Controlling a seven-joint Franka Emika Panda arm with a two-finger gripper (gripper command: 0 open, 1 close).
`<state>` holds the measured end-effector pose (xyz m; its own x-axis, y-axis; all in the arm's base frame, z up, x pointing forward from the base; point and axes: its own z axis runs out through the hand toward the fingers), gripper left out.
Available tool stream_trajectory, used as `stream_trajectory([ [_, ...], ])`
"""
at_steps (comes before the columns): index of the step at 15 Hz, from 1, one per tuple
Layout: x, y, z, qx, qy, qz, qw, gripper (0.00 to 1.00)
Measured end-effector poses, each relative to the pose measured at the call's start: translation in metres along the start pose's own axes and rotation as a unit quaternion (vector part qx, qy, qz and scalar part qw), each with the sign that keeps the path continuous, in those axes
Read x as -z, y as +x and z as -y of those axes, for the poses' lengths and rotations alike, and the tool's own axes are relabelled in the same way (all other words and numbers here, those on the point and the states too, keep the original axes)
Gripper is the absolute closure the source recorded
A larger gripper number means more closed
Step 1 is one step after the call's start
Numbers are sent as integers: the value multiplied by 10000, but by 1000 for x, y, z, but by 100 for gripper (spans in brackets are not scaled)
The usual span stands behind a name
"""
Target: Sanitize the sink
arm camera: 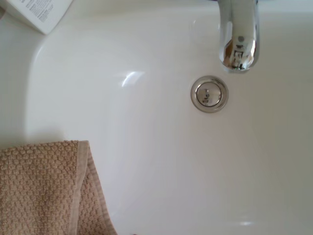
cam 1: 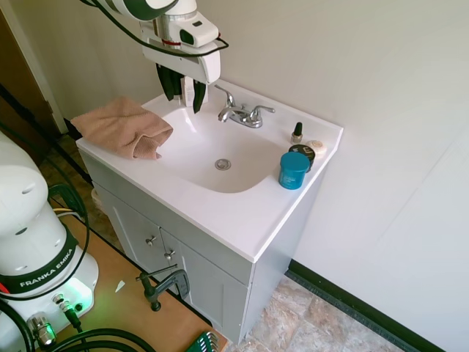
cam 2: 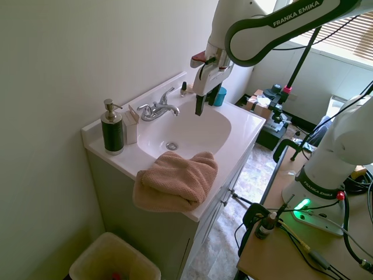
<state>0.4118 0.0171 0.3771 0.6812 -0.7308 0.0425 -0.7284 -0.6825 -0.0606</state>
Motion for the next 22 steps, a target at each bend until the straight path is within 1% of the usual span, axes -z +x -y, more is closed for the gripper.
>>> stream_trajectory([
  [2, 0, -1, 1, 12, -4, 0, 10000, 0],
  [4, -1, -16, 15, 214, 23, -76, 9997, 0],
  [6, -7, -54, 40, 431, 212, -168, 9987, 0],
  [7, -11, -75, 49, 474, 318, -180, 9982, 0],
  [10, -30, -126, 60, 536, 429, -135, 9975, 0],
  [12, -48, -159, 65, 508, 413, -90, 9978, 0],
  [14, -73, -181, 69, 458, 314, 8, 9985, 0],
  [16, -98, -191, 72, 428, 214, 64, 9988, 0],
  [18, -118, -195, 72, 464, 114, 22, 9989, 0],
  [19, -123, -196, 72, 491, 61, -4, 9988, 100],
  [22, -124, -194, 72, 536, -23, -68, 9985, 100],
])
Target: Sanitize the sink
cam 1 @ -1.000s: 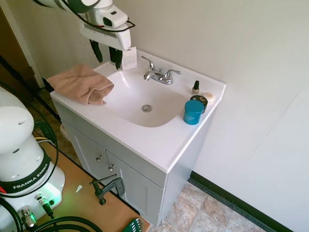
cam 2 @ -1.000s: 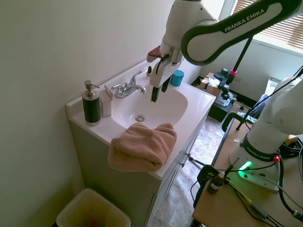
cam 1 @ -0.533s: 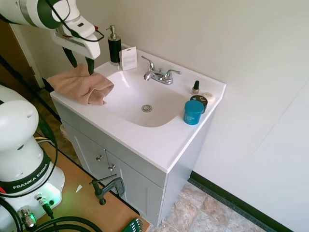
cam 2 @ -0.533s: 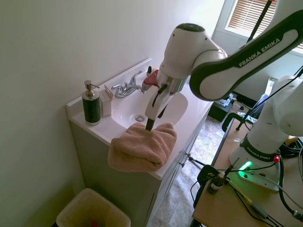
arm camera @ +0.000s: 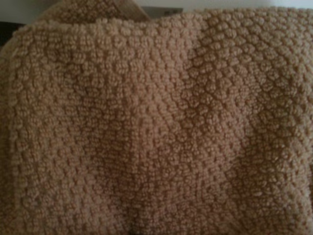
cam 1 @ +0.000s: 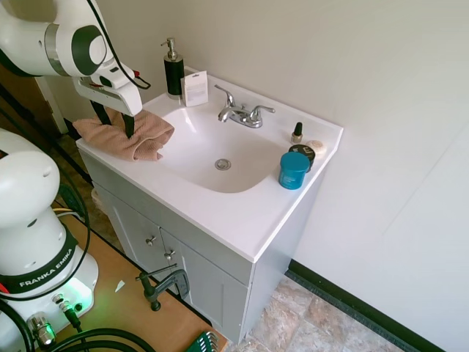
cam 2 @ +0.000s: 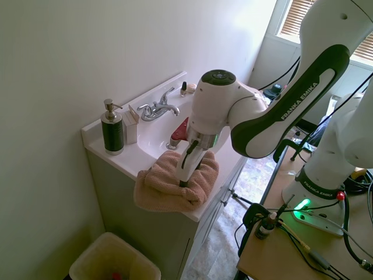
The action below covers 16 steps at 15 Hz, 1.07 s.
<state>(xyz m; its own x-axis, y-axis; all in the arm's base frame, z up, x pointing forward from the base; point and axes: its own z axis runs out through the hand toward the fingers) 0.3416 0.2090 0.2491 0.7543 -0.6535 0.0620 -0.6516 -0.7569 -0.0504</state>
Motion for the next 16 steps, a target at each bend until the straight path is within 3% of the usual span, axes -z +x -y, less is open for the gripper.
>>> stream_trajectory([
  [16, 4, 16, -5, -309, -35, 200, 9993, 100],
])
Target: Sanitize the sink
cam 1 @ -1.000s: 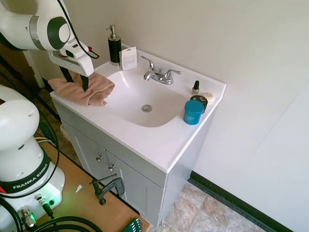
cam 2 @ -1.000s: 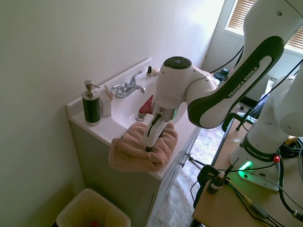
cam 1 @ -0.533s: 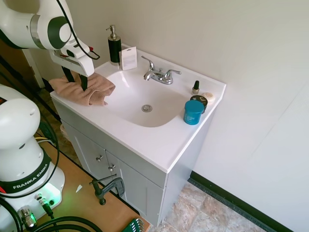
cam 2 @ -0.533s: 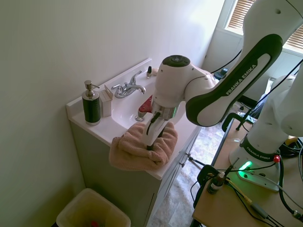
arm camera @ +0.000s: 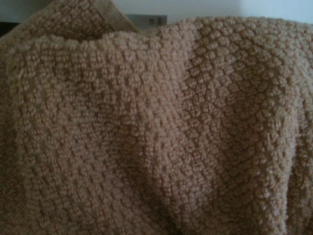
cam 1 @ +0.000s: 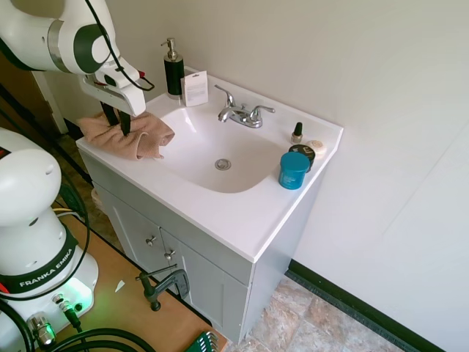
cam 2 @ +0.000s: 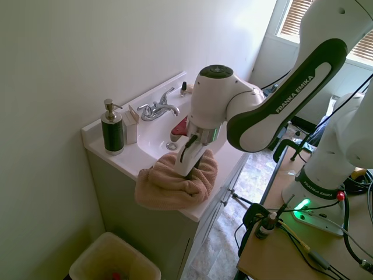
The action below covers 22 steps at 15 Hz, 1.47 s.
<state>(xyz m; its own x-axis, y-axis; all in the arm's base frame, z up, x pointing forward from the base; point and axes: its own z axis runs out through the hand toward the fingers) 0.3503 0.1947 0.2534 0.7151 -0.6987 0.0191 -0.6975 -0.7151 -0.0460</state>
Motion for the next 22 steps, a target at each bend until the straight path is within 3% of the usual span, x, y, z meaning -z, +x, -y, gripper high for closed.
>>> stream_trajectory([
  [4, -2, 25, -11, -709, 68, 368, 9968, 100],
  [6, -5, 48, -24, -1220, 125, 723, 9898, 100],
  [12, -24, 132, -67, -2278, 64, 1320, 9647, 100],
  [14, -41, 148, -71, -2353, -35, 1402, 9618, 100],
  [15, -47, 152, -71, -2301, -67, 1391, 9631, 100],
  [17, -55, 153, -72, -2000, -131, 1172, 9727, 100],
  [20, -61, 152, -85, -1370, -168, 592, 9887, 100],
  [22, -65, 158, -102, -923, -213, 182, 9953, 100],
])
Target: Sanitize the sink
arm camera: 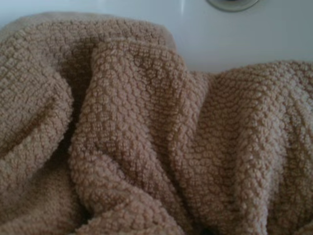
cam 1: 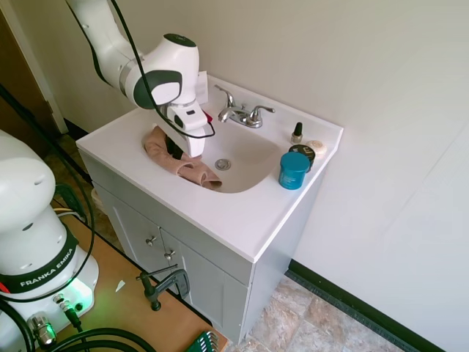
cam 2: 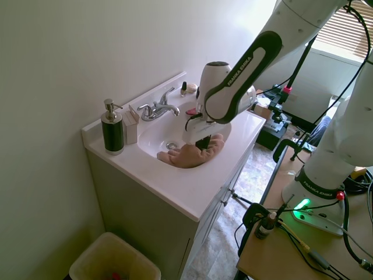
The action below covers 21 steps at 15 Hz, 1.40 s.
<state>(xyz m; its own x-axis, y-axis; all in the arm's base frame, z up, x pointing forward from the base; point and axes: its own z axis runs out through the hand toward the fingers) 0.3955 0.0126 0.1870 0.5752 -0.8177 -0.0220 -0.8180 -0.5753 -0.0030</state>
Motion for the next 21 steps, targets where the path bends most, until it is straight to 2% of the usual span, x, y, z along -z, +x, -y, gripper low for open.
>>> stream_trajectory([
  [2, -2, 16, -14, 395, -108, -357, 9985, 100],
  [4, -7, 38, -26, 775, -295, -691, 9942, 100],
  [9, -10, 43, -40, 1635, -470, -1459, 9746, 100],
  [16, -17, 47, -44, 1914, -456, -1962, 9606, 100],
  [18, -19, 46, -35, 2002, -417, -2110, 9559, 100],
  [21, -19, 40, 0, 2134, -158, -2364, 9478, 100],
])
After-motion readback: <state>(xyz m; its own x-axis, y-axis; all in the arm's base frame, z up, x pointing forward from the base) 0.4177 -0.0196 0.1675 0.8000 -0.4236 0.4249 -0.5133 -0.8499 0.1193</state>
